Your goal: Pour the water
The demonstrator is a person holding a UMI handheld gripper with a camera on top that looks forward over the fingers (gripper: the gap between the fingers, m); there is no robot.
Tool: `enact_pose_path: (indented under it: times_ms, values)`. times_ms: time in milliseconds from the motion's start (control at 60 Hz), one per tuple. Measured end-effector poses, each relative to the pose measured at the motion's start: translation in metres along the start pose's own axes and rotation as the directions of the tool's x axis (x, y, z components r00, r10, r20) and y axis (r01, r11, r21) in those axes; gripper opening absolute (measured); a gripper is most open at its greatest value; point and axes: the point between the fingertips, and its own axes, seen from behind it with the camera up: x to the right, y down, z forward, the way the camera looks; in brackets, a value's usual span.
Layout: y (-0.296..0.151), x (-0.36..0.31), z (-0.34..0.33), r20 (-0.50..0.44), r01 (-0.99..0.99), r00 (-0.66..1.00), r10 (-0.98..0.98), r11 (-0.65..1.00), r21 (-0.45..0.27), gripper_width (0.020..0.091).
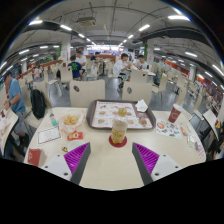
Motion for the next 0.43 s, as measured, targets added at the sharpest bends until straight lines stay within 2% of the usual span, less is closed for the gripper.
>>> enact_pose_path:
  times_ms: [183, 433]
  values:
    - [0.019, -0.013, -0.061, -0.029, 0.008, 1.0, -0.008, 1.0, -0.01, 0.085]
    - [0.036, -0.02, -0.09, -0.036, -0.008, 0.999, 0.007, 0.999, -0.031, 0.0852]
